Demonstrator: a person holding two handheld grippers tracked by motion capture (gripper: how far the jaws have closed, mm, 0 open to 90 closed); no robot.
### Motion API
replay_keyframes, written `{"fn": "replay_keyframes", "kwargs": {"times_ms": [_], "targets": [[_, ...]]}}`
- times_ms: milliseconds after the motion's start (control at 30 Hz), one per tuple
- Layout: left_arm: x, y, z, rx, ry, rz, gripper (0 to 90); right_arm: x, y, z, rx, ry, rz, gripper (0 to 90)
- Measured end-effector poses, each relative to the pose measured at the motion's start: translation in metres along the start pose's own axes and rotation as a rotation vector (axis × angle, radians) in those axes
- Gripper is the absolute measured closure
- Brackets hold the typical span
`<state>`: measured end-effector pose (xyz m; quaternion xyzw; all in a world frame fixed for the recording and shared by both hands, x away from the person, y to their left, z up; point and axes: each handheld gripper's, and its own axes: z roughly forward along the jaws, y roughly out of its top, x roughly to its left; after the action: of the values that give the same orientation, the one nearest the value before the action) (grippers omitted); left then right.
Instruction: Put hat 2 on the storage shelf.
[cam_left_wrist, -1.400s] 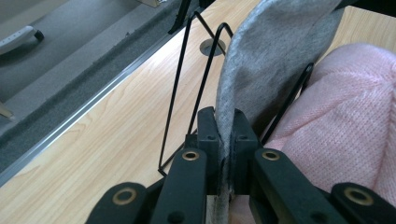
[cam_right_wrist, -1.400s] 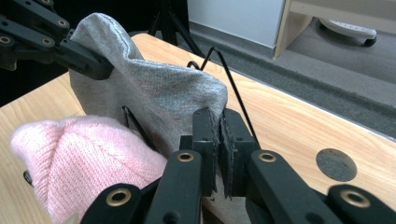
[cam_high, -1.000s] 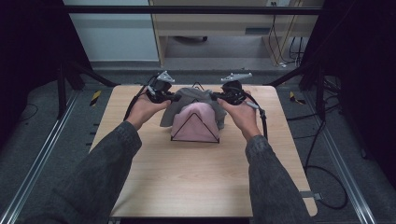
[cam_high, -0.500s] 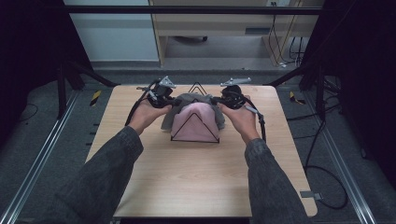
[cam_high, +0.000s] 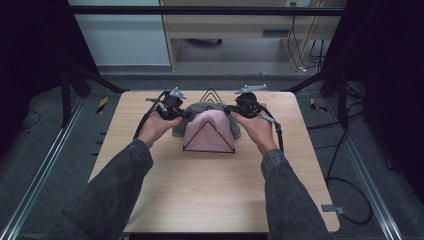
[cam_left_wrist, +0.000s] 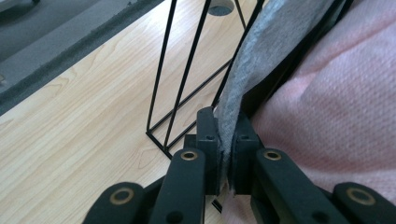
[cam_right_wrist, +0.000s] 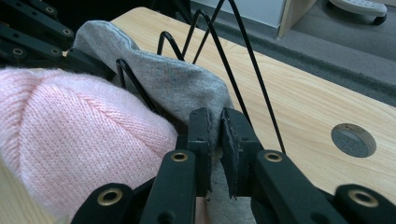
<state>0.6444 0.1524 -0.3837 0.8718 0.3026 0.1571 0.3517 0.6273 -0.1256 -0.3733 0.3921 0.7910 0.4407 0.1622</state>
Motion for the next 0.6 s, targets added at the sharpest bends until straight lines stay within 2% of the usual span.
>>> {"fn": "replay_keyframes", "kwargs": {"times_ms": [167, 433, 600], "targets": [[0.0011, -0.0044, 0.0031, 0.002, 0.006, -0.016, 83.2, -0.0007, -0.0007, 0.0023, -0.003, -0.004, 0.007, 76.9], [0.0006, -0.008, 0.0023, -0.034, 0.0, -0.015, 79.7, -0.001, 0.001, 0.0037, 0.004, -0.033, 0.017, 66.1], [-0.0008, -0.0104, -0.0015, -0.064, 0.006, -0.014, 71.9, 0.0002, 0.0031, 0.0024, 0.004, -0.051, 0.027, 57.3]]}}
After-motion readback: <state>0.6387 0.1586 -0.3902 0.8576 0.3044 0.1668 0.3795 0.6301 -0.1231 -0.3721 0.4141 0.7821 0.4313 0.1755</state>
